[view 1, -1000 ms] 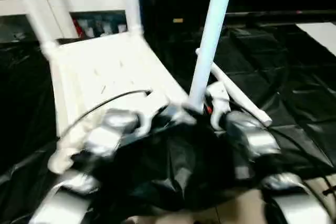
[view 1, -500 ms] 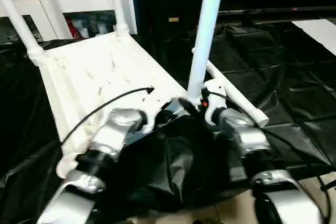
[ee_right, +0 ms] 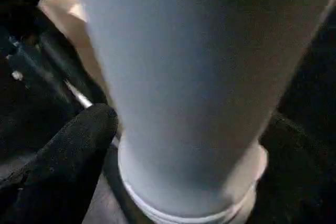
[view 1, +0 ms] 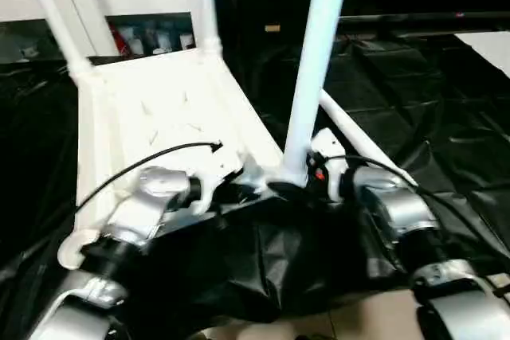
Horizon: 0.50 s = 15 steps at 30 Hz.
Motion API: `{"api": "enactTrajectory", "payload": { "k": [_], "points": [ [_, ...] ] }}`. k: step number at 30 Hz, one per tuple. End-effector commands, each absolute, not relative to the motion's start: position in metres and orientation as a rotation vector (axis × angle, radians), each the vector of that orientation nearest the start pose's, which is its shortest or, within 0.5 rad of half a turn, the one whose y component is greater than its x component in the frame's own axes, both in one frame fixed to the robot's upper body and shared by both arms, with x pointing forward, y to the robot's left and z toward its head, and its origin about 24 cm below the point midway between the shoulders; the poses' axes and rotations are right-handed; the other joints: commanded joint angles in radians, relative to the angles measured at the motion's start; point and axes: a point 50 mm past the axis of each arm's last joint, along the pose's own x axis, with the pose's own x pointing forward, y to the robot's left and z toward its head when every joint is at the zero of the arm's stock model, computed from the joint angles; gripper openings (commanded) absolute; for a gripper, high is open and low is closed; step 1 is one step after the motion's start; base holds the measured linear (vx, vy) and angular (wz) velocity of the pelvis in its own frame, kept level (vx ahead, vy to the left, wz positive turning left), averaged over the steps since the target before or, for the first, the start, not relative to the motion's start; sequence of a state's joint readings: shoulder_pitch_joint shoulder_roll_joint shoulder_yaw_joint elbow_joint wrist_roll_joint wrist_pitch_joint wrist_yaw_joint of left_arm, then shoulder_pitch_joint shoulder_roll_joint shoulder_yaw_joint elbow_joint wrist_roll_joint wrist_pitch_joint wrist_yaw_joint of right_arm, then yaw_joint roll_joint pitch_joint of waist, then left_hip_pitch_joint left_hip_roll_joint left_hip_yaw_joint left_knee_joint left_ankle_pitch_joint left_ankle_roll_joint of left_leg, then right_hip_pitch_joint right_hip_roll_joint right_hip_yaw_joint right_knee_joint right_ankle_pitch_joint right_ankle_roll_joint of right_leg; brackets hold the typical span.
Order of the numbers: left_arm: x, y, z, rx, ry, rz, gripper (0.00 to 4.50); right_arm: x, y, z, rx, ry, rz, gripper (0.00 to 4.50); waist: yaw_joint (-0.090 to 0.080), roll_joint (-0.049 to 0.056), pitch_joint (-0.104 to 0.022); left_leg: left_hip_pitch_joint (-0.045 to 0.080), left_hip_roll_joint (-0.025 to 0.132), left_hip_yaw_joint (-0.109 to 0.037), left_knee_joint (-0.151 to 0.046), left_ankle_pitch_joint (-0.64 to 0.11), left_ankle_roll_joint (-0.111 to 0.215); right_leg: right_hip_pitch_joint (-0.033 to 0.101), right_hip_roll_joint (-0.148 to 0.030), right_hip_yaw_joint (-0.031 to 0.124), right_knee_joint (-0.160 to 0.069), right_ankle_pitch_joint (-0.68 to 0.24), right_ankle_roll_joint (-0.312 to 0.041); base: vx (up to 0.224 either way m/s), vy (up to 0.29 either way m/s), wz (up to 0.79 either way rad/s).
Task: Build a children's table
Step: Rotate leg to tighten
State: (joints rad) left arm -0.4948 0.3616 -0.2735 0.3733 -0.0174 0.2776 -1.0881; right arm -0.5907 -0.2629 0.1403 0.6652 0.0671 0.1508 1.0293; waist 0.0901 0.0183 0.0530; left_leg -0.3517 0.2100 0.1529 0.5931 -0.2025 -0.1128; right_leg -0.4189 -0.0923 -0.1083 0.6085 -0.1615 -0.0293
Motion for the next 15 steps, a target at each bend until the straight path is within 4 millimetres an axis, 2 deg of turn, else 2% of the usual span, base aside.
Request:
{"api": "enactTrajectory", "payload": {
  "k": [1,9,12,15],
  "points": [
    [0.3,0.114,0.064,0.332,0.376,-1.328,0.0,0.322,-0.121,0.048,-0.142,0.374,1.181,4.31,0.0,-0.002,-0.069,-0.007,0.017,0.013,-0.067,-0.135,0.089,0.069,-0.049,0.052,-0.069,-0.224,-0.212,0.0,0.0,0.0],
    [0.296,0.118,0.063,0.328,0.391,-1.348,0.0,0.316,-0.114,0.046,-0.108,0.371,1.23,3.78,0.001,-0.008,-0.067,-0.009,0.016,0.012,-0.069,-0.14,0.073,0.07,-0.05,0.052,-0.073,-0.261,-0.191,0.0,0.0,0.0],
    [0.296,0.115,0.063,0.322,0.384,-1.343,0.0,0.314,-0.11,0.042,-0.104,0.374,1.214,3.43,-0.002,-0.008,-0.067,-0.008,0.014,0.012,-0.07,-0.145,0.068,0.07,-0.051,0.052,-0.075,-0.282,-0.181,0.0,0.0,0.0],
    [0.301,0.109,0.064,0.306,0.358,-1.289,0.0,0.319,-0.104,0.034,-0.096,0.377,1.073,3.28,-0.004,-0.007,-0.065,-0.006,0.014,0.011,-0.072,-0.151,0.055,0.066,-0.051,0.052,-0.078,-0.309,-0.172,0.0,0.0,0.0]
  ]
}}
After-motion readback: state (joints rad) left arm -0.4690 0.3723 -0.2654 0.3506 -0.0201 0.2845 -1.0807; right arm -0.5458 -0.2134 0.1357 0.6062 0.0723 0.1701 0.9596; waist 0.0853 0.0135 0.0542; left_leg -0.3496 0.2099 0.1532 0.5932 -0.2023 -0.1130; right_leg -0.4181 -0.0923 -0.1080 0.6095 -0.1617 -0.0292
